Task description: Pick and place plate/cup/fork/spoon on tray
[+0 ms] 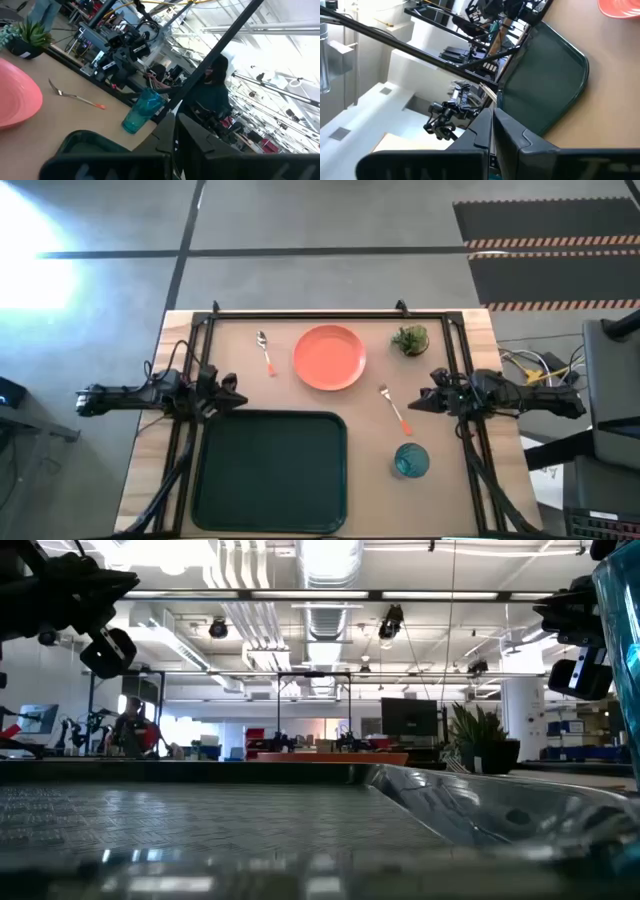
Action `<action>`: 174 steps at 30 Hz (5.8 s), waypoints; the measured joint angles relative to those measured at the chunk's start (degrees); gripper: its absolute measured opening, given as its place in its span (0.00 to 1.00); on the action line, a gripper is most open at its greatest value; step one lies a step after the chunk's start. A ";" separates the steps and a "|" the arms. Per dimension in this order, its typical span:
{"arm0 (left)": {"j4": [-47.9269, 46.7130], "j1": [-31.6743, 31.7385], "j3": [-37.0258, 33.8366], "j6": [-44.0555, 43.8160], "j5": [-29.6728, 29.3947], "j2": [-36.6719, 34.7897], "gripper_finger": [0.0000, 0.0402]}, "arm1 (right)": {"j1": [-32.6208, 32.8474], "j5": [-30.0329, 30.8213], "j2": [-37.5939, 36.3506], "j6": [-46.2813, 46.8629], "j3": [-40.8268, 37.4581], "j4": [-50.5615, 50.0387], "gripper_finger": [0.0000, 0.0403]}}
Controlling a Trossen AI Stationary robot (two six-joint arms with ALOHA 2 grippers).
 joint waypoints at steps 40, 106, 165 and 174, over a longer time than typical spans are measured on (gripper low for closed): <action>0.00 0.00 0.00 0.00 0.02 0.02 0.00 | 0.00 0.00 0.01 -0.02 0.00 -0.01 0.02; 5.02 0.02 9.58 13.27 -17.64 5.95 0.38 | -0.01 20.44 0.97 -21.49 -0.04 29.97 0.02; -31.98 2.50 55.56 57.09 -28.28 92.20 0.54 | 0.01 -9.22 59.13 -59.06 85.23 -5.30 0.28; -31.46 6.07 55.52 58.74 -27.95 93.15 0.54 | 0.01 -9.25 59.99 -59.04 85.24 -6.54 0.27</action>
